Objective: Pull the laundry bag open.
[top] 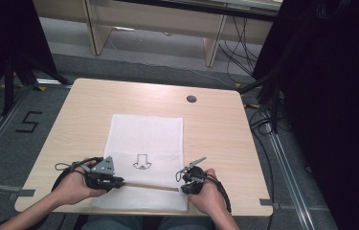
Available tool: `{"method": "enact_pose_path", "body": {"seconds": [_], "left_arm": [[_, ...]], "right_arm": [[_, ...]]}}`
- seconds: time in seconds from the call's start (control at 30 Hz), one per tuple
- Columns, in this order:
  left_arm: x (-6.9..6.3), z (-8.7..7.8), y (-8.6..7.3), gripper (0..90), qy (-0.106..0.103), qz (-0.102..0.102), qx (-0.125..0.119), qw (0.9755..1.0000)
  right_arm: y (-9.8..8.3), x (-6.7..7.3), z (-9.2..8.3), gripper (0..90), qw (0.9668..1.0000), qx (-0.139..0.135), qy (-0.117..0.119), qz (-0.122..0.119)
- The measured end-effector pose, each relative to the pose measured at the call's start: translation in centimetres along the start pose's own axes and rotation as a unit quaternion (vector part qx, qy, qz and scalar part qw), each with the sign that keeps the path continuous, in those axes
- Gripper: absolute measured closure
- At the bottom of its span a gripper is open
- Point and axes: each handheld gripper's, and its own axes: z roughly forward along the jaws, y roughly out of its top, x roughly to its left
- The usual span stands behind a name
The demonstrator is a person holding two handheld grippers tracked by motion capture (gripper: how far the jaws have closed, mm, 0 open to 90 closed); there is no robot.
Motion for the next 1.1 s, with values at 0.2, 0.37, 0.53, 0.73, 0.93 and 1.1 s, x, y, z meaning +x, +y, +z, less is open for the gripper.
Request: {"method": "enact_pose_path", "body": {"seconds": [0.2,0.37,0.53,0.73,0.93,1.1], "left_arm": [[0.3,-0.2,-0.1,82.0,0.013,0.016,0.041,0.9990],[2.2,-2.3,-2.5,82.1,0.051,-0.014,0.064,0.9966],[2.5,-3.6,-4.1,82.0,0.058,-0.053,0.041,0.9961],[2.5,-3.0,-4.0,81.7,0.045,-0.037,0.050,0.9970],[2.2,-2.8,-4.1,76.2,0.038,-0.042,0.054,0.9969],[1.8,-3.3,-3.4,52.1,0.054,-0.053,-0.013,0.9970]], "right_arm": [[-0.1,-0.1,-0.1,90.0,0.9999,0.005,-0.003,0.009],[-0.5,-0.8,-0.6,90.0,0.9994,0.018,-0.028,0.015],[-1.0,-1.9,-0.8,90.0,0.9990,0.015,-0.020,0.038],[-1.0,-2.0,-0.9,90.0,0.9986,0.017,-0.030,0.039],[-1.1,-1.7,-1.2,75.4,0.9994,-0.015,-0.024,0.018],[-0.8,-1.0,-2.4,67.4,0.9967,-0.070,-0.039,0.016]]}}
